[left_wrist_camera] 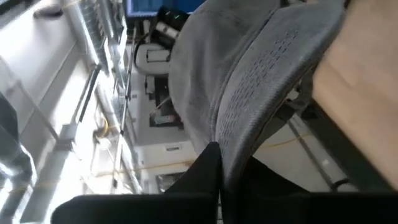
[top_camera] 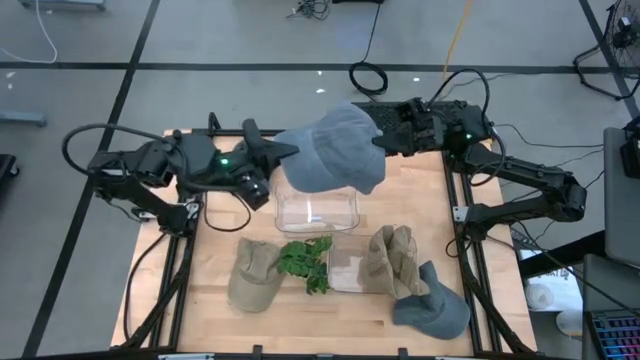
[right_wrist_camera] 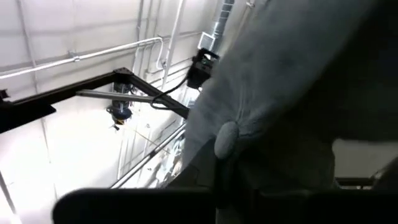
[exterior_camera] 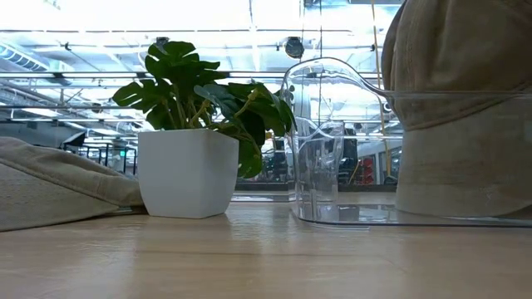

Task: Pick & Place hat
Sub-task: Put the middle left gray cap into the top transparent bin

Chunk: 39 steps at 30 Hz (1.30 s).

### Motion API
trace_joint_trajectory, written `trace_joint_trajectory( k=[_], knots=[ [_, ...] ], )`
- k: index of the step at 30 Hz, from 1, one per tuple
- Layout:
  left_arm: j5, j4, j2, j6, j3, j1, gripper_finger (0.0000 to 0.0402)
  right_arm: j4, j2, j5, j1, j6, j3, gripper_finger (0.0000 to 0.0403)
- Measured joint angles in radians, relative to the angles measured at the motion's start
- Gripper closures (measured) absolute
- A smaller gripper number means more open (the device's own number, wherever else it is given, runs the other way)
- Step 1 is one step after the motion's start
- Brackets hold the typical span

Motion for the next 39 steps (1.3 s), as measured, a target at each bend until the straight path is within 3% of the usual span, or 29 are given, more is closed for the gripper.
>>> trace_joint_trajectory(
  k=[7, 13, 20, 27, 32, 39],
  knots=[
    [-0.041, -0.07, -0.021, -0.316, 0.0, 0.004, 0.032, 0.148, -0.008, 0.051, 0.009, -0.037, 0.0, 0.04],
    [-0.079, -0.286, -0.047, -0.621, 0.002, 0.007, 0.0289, 0.197, -0.053, 0.077, 0.013, -0.042, 0.0, 0.0402],
    [-0.135, -0.58, -0.062, -1.123, 0.001, 0.002, 0.0278, 0.143, -0.119, 0.103, 0.013, -0.083, 0.001, 0.0402],
    [-0.071, -0.756, -0.084, -1.615, 0.001, 0.02, 0.0277, -0.036, -0.165, 0.142, 0.013, -0.266, 0.001, 0.0402],
    [-0.032, -0.799, -0.113, -1.783, 0.001, 0.044, 0.0277, -0.169, -0.166, 0.188, 0.013, -0.371, 0.001, 0.0403],
    [-0.03, -0.798, -0.181, -1.883, 0.001, 0.094, 0.0277, -0.369, -0.136, 0.237, 0.021, -0.551, 0.053, 0.0403]
  ],
)
